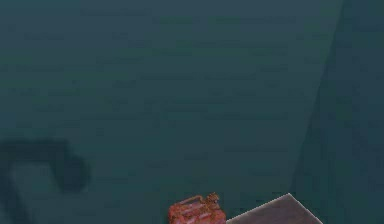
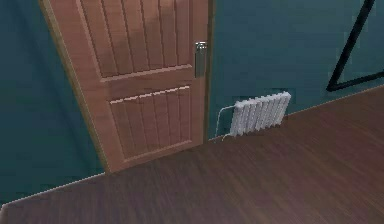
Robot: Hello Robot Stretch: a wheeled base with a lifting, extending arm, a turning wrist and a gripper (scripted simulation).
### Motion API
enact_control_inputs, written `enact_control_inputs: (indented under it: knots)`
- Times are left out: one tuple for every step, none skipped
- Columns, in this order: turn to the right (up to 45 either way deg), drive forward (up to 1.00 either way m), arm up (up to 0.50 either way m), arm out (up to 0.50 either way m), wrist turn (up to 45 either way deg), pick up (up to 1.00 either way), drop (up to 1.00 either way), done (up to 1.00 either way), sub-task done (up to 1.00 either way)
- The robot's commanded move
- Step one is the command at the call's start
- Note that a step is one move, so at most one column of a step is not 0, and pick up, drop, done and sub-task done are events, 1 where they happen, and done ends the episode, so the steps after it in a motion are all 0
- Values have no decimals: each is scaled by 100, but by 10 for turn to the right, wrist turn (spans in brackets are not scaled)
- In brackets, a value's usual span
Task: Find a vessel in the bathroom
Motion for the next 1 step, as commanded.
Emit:
enact_control_inputs:
  knots:
    - [0,0,0,0,0,0,0,100,0]
